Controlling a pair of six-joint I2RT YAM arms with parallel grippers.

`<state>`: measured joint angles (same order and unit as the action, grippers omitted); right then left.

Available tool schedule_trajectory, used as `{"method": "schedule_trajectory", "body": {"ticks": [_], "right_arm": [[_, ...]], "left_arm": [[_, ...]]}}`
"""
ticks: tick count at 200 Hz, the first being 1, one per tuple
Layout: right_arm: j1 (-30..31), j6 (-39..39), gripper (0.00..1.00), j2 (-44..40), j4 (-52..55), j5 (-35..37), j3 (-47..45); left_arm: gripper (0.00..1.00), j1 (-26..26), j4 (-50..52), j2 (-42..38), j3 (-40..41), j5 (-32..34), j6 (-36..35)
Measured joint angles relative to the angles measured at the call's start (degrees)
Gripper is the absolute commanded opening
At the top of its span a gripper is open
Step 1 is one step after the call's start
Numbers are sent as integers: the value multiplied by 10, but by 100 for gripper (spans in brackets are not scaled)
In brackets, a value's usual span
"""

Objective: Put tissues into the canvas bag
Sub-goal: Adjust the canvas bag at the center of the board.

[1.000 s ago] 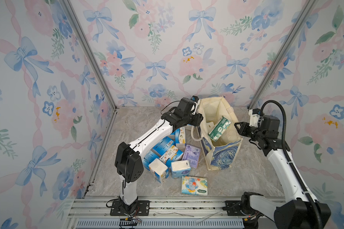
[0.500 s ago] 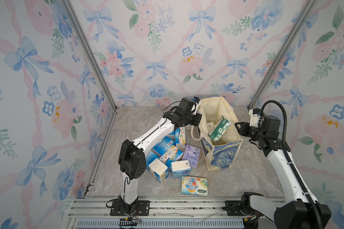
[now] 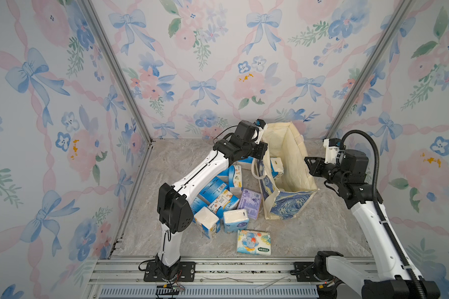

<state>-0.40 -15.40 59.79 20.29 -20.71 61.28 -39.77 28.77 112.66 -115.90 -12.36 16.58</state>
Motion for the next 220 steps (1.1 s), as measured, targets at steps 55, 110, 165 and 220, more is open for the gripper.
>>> {"method": "schedule_trajectory", "body": {"ticks": [55, 110, 165, 220], "right_arm": [[2, -1, 16, -21, 1, 17, -1], [3, -5, 42, -25, 7, 25, -12], [5, -2, 56, -35, 15, 32, -14], [5, 5, 66, -43, 22, 37, -14]], "left_arm": [[0, 16, 1, 14, -3, -2, -13], [6, 31, 1, 29, -11, -18, -16], [52, 31, -16, 28, -10, -17, -26], [70, 29, -19, -39, 47, 38, -40]]}}
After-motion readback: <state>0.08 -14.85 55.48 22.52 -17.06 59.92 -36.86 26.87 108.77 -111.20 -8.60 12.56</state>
